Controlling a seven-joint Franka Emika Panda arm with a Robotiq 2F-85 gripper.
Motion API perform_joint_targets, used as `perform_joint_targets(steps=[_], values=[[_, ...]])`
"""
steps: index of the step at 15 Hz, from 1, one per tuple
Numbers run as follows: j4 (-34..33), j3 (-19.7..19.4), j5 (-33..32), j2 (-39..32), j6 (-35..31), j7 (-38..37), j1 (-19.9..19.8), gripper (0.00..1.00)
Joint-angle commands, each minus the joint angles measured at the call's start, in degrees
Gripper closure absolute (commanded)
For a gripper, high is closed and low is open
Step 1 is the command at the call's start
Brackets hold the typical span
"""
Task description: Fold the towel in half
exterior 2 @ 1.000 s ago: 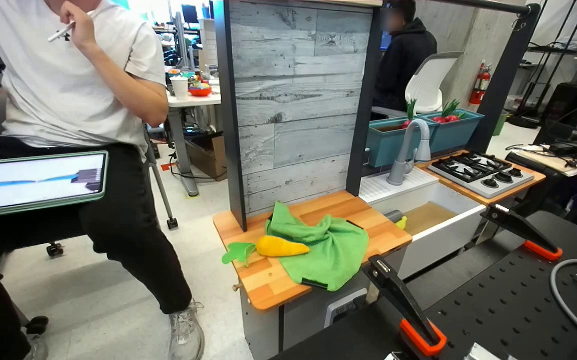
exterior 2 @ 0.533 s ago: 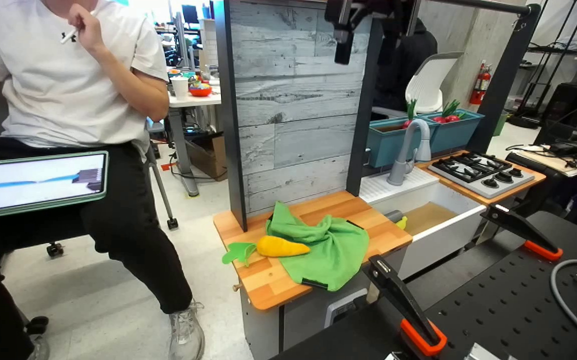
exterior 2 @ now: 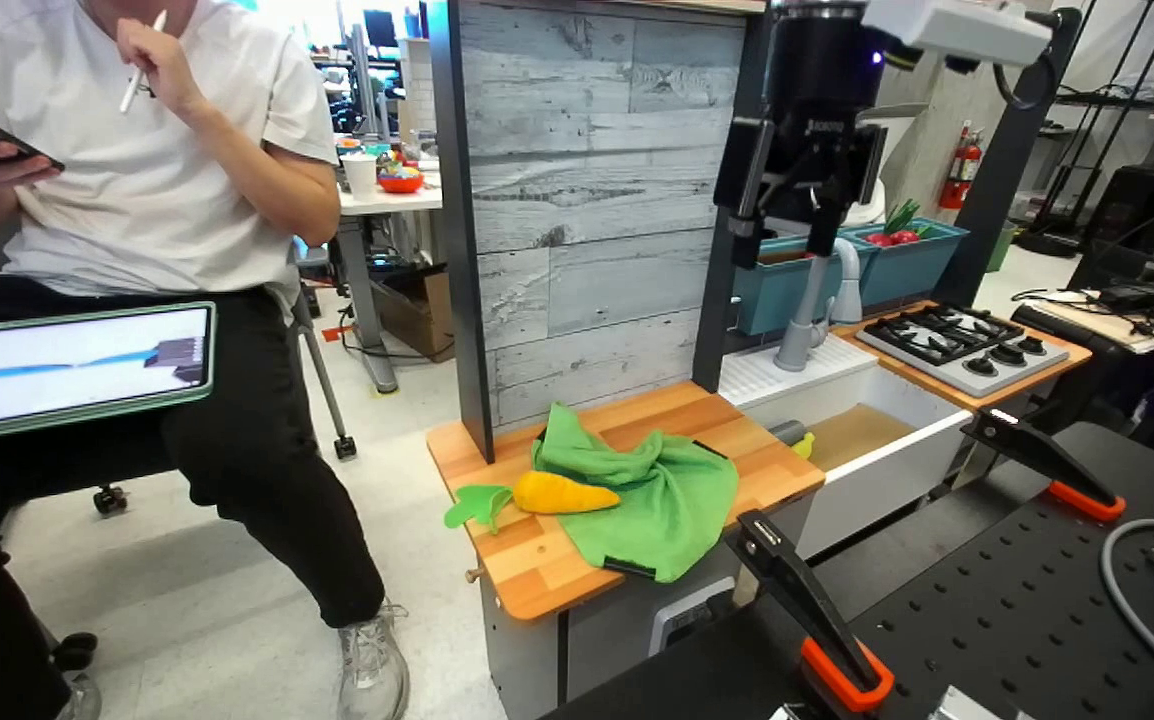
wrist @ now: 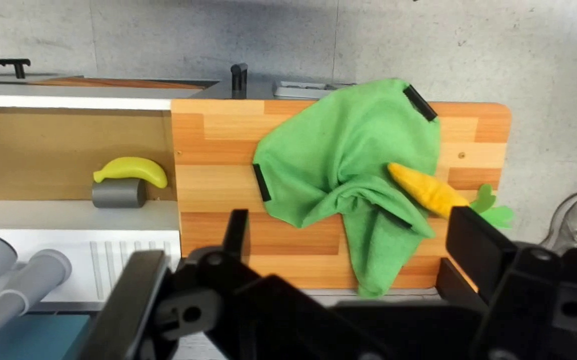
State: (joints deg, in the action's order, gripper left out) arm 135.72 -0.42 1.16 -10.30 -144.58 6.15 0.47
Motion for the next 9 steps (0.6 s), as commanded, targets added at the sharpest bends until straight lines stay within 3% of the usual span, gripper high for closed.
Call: perform_joint_targets(steps=[1, 5, 9], values=[[2.4, -1.5, -3.2, -4.1, -7.7, -2.2, -1.0, 0.00], [1.8, -4.1, -6.5, -12.1, -14.3, -4.7, -1.2, 0.00], [-1.1, -5.5, -5.8, -20.2, -18.1, -4.8, -1.6, 0.00]])
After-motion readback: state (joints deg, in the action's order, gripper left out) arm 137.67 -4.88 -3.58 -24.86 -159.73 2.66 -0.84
